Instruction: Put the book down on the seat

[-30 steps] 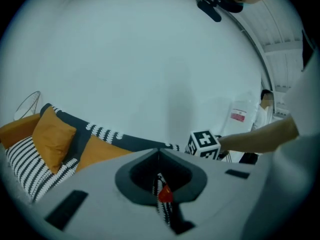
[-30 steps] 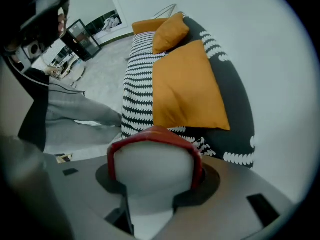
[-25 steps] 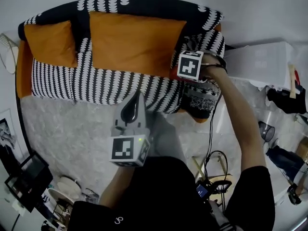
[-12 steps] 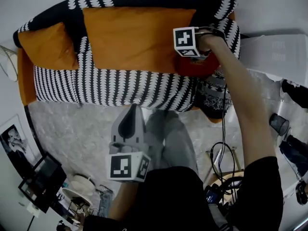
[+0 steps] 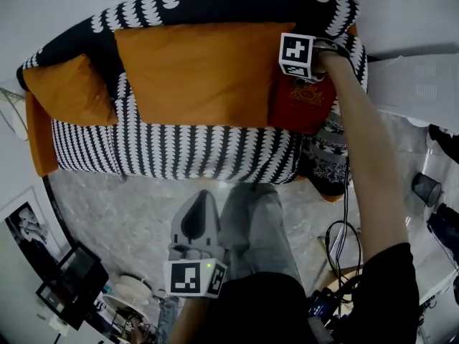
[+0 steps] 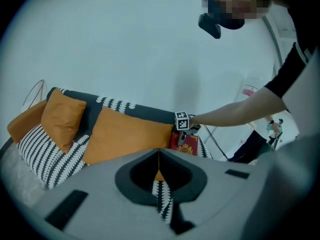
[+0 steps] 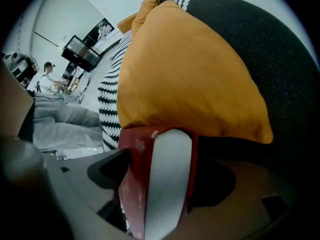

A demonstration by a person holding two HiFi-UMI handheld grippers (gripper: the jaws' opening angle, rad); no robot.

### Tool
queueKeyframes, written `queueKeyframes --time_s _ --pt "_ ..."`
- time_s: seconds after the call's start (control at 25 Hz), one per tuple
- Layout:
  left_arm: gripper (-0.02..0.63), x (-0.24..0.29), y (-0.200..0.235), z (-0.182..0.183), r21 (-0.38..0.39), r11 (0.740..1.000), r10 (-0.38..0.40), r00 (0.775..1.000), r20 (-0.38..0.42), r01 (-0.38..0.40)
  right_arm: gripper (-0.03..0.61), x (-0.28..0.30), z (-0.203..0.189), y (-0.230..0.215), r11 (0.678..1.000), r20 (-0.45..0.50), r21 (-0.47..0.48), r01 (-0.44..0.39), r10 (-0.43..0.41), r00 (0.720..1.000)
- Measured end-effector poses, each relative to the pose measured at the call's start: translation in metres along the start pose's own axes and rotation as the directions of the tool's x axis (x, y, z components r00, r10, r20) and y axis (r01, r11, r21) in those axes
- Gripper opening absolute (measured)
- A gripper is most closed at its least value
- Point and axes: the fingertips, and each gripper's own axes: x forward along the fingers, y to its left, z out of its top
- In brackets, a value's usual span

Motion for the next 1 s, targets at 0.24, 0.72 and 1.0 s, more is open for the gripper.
queueKeyframes --time_s 0.24,0.72,1.0 --pt "0.012 0.0 0.005 0.007 -0.027 1.0 0.0 1.0 0.01 0.0 0.403 -0.008 0.007 -0.015 0.988 0.041 -0.014 0.154 -0.153 0.987" --pt "0.012 -0.006 -0.021 0.007 0.04 0.997 -0.067 0.998 0.0 0.067 0.432 -0.036 0.003 -0.019 0.812 0.197 -0.099 0.576 -0.551 0.811" --pt "0.012 -0.017 -0.034 0.007 0.068 0.993 -0.099 0.995 0.013 0.098 0.44 -0.085 0.011 -0.004 0.728 0.351 0.155 0.668 -0.673 0.651"
